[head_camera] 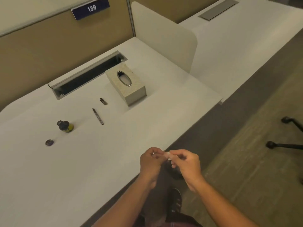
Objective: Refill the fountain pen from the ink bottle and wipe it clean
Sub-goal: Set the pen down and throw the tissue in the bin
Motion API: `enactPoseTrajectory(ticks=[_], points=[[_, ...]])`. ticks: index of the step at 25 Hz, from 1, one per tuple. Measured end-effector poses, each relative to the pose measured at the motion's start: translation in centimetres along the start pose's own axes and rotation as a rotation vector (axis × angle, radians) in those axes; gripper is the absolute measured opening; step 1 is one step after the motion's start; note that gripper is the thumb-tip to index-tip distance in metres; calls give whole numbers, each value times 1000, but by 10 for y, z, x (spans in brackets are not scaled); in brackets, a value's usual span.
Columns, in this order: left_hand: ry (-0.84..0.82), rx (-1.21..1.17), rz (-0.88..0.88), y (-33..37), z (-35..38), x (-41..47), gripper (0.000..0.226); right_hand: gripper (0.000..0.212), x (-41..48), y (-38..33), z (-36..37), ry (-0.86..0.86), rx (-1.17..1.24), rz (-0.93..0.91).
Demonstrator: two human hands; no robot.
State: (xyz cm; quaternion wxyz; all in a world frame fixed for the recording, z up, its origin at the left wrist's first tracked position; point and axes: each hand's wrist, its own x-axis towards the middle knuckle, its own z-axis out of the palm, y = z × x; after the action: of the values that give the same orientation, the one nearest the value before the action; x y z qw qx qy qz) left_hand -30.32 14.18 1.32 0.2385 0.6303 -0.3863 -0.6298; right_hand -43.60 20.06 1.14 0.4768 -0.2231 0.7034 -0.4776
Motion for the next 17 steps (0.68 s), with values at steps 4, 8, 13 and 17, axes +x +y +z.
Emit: enactPoseTrajectory(ticks=[4,8,13,17], points=[[22,51,-32,-18,38,6,11,9,15,24,-24,59,19,46],[-132,228,-4,-48,55,21,20,9,36,71,-40,176,-97,116],[-216,697,-41,-99,55,55,46,9,67,128,-51,300,-278,187],[-247,885,-6,-120,55,75,60,17,106,162,-54,330,-383,235]])
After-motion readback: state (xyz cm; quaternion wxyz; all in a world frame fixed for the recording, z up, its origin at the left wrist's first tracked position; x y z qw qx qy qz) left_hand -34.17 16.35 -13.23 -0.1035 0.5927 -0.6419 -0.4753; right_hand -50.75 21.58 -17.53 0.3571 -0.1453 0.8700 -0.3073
